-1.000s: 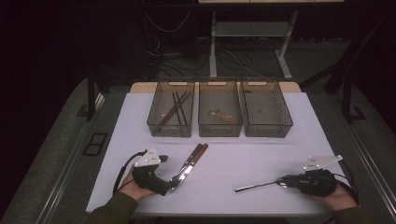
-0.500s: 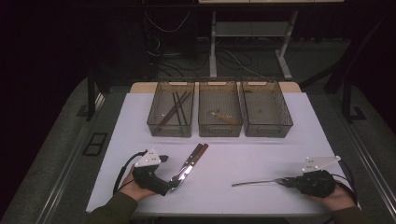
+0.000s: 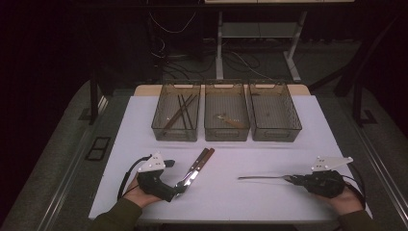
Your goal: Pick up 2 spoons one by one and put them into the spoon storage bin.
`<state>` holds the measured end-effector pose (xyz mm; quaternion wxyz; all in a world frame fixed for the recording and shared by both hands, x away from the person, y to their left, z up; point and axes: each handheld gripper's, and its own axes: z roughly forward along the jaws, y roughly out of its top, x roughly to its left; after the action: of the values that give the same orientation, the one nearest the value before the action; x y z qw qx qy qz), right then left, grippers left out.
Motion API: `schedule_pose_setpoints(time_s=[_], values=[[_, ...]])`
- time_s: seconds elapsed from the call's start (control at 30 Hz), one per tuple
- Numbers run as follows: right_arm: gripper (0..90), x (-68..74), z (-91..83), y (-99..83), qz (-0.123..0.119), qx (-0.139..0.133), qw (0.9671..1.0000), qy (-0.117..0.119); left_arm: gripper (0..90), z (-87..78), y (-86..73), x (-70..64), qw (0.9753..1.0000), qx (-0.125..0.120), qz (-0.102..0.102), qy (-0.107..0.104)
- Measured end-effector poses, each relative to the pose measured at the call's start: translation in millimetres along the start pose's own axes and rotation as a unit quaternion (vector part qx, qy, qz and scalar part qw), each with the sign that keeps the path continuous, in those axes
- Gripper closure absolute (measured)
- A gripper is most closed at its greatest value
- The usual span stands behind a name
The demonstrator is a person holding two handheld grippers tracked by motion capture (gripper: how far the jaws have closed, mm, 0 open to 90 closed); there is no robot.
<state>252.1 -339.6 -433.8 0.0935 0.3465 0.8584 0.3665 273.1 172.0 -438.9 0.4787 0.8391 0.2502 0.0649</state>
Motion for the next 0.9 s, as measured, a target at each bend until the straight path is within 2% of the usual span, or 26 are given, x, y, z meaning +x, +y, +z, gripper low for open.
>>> schedule_pose_setpoints(time_s=[0.1,0.27,0.57,0.7,0.9], values=[[86.6,-1.2,-1.0,2.6,0.008,-0.006,0.9999,-0.005,0.0,0.3,-0.8,-0.2,1.0000,0.000,-0.006,0.002],[86.7,-2.8,0.7,7.7,0.020,-0.009,0.9997,-0.012,0.0,0.1,-0.6,-0.4,1.0000,0.001,-0.006,0.001],[86.7,-5.0,-2.9,21.9,0.044,-0.033,0.9981,-0.029,0.0,0.6,-0.4,0.1,1.0000,0.000,-0.008,-0.002],[86.7,-5.7,-6.1,27.6,0.059,-0.041,0.9966,-0.040,0.0,0.5,-0.3,0.2,1.0000,0.000,-0.008,-0.001],[86.7,-7.9,-8.4,39.5,0.076,-0.055,0.9932,-0.069,0.0,0.9,-0.3,-1.0,1.0000,0.002,-0.006,0.001]])
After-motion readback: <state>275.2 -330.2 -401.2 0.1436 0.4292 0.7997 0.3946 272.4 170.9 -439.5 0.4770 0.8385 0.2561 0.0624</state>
